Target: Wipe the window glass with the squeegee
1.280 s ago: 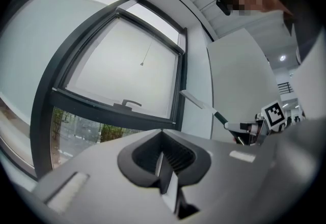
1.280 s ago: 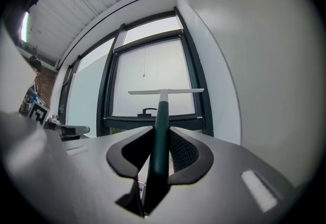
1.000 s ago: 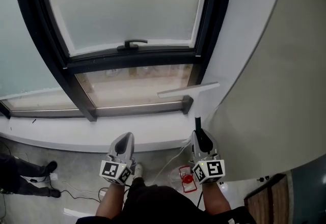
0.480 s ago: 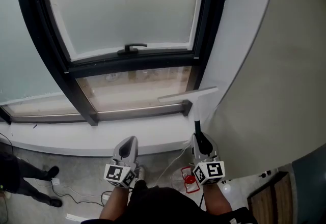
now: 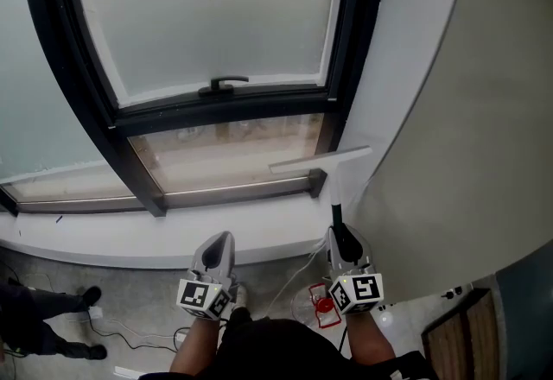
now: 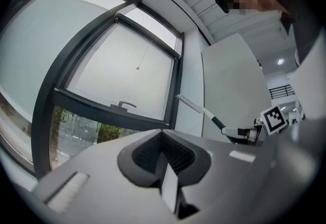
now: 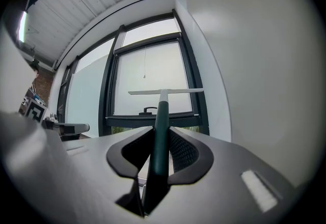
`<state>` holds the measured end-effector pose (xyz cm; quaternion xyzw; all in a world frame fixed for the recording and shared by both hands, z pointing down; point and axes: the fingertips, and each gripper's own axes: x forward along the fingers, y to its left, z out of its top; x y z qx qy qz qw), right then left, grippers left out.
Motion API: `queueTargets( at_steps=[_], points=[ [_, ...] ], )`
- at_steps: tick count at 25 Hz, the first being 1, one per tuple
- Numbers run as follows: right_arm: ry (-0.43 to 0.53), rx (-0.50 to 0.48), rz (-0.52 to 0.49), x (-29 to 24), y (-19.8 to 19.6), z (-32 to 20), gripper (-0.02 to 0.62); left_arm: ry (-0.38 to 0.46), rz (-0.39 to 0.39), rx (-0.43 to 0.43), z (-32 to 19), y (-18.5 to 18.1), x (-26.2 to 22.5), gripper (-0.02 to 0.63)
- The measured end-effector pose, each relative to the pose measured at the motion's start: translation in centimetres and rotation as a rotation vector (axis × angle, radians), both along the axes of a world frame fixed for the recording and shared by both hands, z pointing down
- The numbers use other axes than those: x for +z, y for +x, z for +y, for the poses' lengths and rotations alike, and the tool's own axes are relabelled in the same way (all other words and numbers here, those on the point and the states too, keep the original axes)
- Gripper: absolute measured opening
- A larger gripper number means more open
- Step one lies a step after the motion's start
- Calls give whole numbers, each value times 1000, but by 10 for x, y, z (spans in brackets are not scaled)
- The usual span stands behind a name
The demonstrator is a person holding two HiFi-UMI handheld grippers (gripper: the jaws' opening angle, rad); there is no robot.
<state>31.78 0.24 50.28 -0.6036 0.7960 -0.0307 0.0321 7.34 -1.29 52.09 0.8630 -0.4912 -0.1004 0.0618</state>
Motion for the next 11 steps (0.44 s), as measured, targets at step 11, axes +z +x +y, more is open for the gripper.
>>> queueTargets(
  at_steps=[11],
  points=[
    [-2, -23, 7, 1, -2, 1, 95, -3, 7, 15, 8, 9, 0, -2]
  ],
)
